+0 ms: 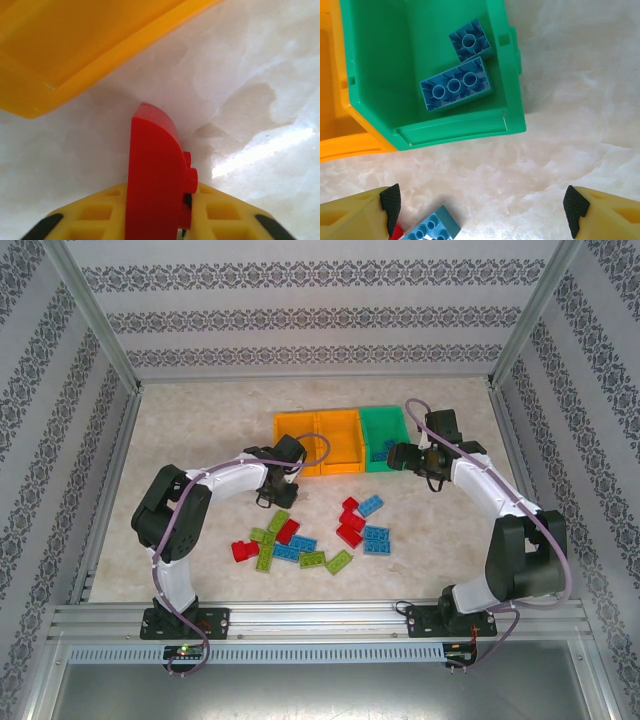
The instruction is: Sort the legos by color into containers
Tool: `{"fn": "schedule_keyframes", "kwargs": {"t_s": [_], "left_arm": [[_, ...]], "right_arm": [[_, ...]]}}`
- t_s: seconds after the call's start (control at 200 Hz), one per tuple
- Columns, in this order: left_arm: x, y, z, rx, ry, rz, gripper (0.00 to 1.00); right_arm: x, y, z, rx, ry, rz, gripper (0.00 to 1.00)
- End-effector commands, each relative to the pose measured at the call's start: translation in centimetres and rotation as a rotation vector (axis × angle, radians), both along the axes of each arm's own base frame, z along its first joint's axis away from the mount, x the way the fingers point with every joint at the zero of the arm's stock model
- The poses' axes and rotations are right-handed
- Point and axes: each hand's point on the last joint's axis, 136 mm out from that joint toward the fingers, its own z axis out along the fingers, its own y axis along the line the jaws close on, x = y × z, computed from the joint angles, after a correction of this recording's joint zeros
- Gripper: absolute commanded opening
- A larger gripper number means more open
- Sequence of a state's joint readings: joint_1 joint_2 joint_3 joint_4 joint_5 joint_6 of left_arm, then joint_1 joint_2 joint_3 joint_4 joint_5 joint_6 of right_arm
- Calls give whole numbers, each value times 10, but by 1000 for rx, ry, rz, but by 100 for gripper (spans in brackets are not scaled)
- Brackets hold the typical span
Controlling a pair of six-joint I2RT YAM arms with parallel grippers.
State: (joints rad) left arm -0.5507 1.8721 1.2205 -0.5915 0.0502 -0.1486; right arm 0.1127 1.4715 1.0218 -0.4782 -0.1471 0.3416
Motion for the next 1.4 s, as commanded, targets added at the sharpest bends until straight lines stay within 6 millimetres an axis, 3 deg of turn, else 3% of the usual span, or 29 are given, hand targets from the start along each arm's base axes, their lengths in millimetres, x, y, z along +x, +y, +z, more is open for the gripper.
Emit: {"fn": "schedule_keyframes", "kwargs": {"t_s": [0.0, 0.185, 0.41, 0.505, 0.684, 0.799, 0.959, 1.109, 1.194, 1.399], "left_arm": [[6, -19, 27, -90, -44, -1, 19], [22, -43, 81, -222, -125, 23, 17], [67, -92, 128, -379, -159, 30, 18], [89, -111, 133, -406, -142, 38, 18], [116, -131, 113, -418, -73, 87, 20], [130, -132, 96, -417, -41, 152, 25], [138, -132, 87, -437, -21, 213, 36], [138, -132, 96, -464, -24, 237, 54], [136, -130, 105, -502, -37, 272, 70], [128, -117, 139, -578, -102, 315, 88]], "right_arm": [[-11, -6, 3, -6, -1, -6, 87], [-33, 9, 1, 22, 1, 48, 87], [-60, 65, -7, -40, -16, 303, 85], [-65, 81, -14, -52, -7, 366, 84], [-69, 101, -22, -41, -9, 409, 82], [-70, 112, -26, -52, -10, 449, 81], [-72, 130, -33, -90, 1, 526, 81], [-74, 143, -41, -131, 16, 589, 79], [-75, 150, -46, -157, 26, 621, 78], [-71, 155, -58, -203, 48, 655, 74]]}}
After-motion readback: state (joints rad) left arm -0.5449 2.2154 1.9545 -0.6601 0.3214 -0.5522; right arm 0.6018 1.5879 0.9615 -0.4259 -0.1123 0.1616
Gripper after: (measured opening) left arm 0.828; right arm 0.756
